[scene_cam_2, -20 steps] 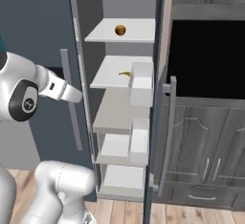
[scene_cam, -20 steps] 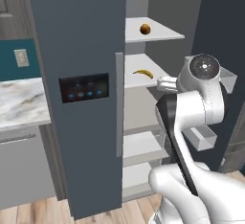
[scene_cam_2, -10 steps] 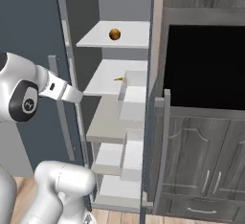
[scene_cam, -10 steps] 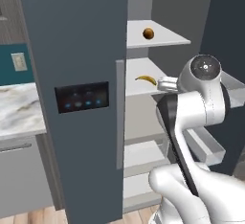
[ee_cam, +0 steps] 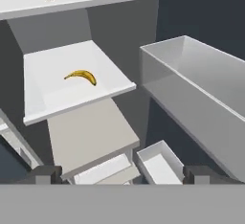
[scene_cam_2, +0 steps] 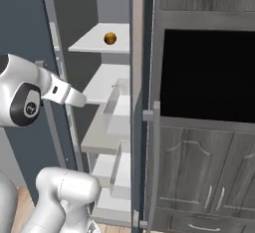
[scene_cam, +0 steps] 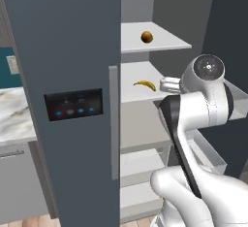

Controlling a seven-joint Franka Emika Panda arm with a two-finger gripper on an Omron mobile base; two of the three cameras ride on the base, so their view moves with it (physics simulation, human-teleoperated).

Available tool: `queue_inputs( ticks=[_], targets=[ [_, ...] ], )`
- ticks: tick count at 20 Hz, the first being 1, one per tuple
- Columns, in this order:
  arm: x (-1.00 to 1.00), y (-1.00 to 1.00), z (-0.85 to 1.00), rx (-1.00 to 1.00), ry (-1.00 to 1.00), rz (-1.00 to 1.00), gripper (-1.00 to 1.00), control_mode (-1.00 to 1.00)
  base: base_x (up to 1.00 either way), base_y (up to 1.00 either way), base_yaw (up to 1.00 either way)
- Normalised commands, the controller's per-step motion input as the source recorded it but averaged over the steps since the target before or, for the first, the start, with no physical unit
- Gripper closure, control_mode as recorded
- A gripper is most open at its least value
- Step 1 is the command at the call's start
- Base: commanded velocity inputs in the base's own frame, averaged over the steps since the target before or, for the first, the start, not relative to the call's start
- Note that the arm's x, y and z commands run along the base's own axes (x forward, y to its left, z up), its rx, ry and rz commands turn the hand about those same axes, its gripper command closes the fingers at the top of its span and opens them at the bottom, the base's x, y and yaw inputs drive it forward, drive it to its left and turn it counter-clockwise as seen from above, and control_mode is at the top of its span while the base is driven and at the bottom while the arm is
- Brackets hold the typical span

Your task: Retrieve the mango and banana from the fridge and place them into the bowl on the dining table.

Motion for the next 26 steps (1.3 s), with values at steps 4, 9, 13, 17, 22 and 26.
queue_inputs(
  ticks=[4, 9, 13, 17, 22, 26],
  targets=[
    [0.0, 0.0, 0.0, 0.0, 0.0, 0.0, -1.0, 1.0, 0.64, -0.15, 0.1],
    [0.0, 0.0, 0.0, 0.0, 0.0, 0.0, -1.0, 1.0, 0.74, -0.11, 0.11],
    [0.0, 0.0, 0.0, 0.0, 0.0, 0.0, -1.0, 1.0, 0.55, -0.24, 0.1],
    [0.05, -0.04, 0.02, 0.01, 0.0, 0.03, -1.0, -1.0, 0.25, -0.15, 0.08],
    [0.16, -0.04, 0.2, 0.02, 0.0, 0.13, -1.0, -1.0, 0.0, 0.0, 0.0],
    [0.17, -0.04, 0.27, 0.01, 0.0, 0.09, -1.0, -1.0, 0.0, 0.0, 0.0]
  ],
)
